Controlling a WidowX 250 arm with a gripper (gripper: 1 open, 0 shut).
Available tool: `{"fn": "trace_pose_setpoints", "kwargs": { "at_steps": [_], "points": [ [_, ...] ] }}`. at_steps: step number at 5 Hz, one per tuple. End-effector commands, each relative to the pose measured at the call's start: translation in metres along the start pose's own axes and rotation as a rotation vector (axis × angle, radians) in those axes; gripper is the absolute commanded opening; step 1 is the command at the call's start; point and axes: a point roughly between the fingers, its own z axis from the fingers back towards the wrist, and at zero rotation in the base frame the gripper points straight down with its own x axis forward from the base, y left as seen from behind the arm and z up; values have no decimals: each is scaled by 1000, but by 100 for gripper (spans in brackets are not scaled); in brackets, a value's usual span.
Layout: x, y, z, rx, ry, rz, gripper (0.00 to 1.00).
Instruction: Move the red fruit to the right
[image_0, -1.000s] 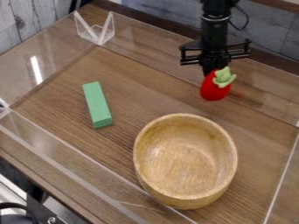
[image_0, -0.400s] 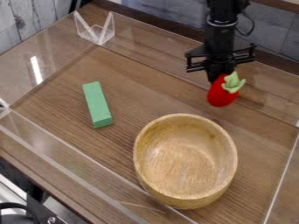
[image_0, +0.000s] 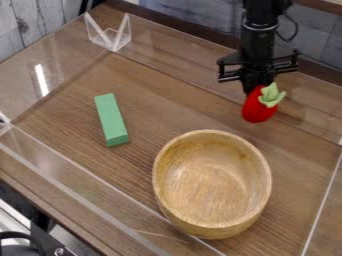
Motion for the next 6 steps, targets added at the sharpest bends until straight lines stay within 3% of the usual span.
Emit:
{"fn": "trace_pose_setpoints", "kwargs": {
  "at_steps": [1,5,6],
  "points": [
    [15,-12,40,-88,-93,-17,0],
    [-7,-35,43,-84,-97,-87,0],
    [-11,-37,41,-73,-113,-49,0]
  ]
}}
